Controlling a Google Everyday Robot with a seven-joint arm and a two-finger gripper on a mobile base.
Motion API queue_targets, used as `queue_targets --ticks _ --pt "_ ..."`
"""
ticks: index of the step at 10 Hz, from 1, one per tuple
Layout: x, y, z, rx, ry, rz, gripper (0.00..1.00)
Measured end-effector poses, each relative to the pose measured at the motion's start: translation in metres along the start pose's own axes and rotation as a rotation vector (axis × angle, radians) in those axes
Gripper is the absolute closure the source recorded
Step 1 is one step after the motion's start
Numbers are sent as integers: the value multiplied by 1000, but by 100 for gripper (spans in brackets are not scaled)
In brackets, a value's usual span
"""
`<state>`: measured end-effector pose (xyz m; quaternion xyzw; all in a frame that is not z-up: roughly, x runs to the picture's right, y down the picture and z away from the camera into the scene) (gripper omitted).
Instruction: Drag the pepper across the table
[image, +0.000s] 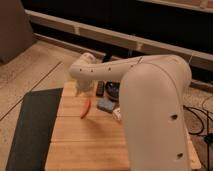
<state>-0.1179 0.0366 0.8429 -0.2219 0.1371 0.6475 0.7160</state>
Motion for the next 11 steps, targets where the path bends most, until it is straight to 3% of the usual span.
queue_targets --ticks 5,8,11 --pt "-6 -2 48 89 129 -78 35" --pt "-3 14 77 85 212 -95 35" --pt "0 21 106 62 292 -66 35"
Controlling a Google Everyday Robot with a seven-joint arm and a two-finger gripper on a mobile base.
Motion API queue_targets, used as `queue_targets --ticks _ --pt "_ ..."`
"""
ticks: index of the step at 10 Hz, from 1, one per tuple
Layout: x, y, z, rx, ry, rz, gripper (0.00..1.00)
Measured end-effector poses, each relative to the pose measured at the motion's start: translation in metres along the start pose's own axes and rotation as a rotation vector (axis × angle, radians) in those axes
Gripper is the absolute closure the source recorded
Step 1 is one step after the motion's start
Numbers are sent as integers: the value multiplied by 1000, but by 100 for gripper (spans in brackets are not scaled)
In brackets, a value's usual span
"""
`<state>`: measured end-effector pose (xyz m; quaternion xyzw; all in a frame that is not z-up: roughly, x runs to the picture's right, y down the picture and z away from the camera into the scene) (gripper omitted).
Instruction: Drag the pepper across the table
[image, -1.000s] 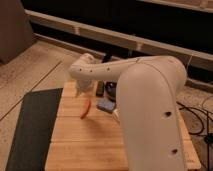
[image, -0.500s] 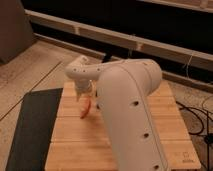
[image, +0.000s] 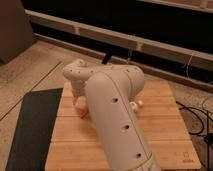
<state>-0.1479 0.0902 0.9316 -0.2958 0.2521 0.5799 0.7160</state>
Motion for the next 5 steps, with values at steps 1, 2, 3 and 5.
queue_targets --ticks 1,2,3,5 --pt "-4 -4 4 -1 15 17 35" --pt "-7 -9 6 1 20 31 35" --pt "-10 -12 6 6 22 41 35" --pt "-13 -16 7 15 30 56 35"
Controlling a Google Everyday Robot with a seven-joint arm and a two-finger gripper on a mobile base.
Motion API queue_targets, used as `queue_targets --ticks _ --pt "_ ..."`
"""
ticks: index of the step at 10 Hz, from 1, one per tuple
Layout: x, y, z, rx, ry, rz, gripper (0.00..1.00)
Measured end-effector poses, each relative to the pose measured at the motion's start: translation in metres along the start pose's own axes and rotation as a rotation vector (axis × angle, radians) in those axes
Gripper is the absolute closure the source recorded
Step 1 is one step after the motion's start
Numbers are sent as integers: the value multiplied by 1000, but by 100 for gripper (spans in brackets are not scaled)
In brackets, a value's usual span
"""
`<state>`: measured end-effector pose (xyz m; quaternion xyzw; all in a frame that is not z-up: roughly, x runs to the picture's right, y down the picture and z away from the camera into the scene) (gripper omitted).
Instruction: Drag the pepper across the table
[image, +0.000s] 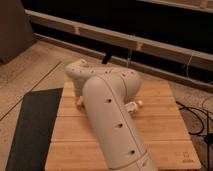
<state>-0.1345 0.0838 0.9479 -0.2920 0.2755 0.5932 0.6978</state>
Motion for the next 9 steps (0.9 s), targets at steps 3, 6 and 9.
queue_targets --ticks 3,6,9 --pt "1 9 -7 -21 -6 -19 35" --pt "16 12 -28 0 -34 -118 35" --pt "41 1 -30 37 10 -174 35"
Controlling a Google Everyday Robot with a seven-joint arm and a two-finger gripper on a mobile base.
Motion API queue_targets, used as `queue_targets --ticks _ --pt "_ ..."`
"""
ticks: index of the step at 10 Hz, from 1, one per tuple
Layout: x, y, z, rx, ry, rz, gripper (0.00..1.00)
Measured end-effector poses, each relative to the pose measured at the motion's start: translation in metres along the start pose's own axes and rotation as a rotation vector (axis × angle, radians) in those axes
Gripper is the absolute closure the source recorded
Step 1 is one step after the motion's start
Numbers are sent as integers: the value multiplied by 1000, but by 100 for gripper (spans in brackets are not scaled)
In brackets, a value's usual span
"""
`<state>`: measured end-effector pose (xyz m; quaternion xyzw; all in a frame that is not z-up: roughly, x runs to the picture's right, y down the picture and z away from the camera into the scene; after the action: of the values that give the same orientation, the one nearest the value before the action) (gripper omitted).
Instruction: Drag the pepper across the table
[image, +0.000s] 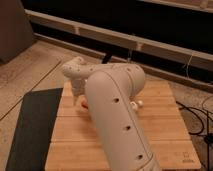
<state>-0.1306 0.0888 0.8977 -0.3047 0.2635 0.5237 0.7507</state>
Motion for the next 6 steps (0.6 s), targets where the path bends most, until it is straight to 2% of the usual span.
queue_targets --ticks 3,6 --pt "7 -8 17 37 79 -8 35" --pt "-3 -2 22 21 95 -5 35"
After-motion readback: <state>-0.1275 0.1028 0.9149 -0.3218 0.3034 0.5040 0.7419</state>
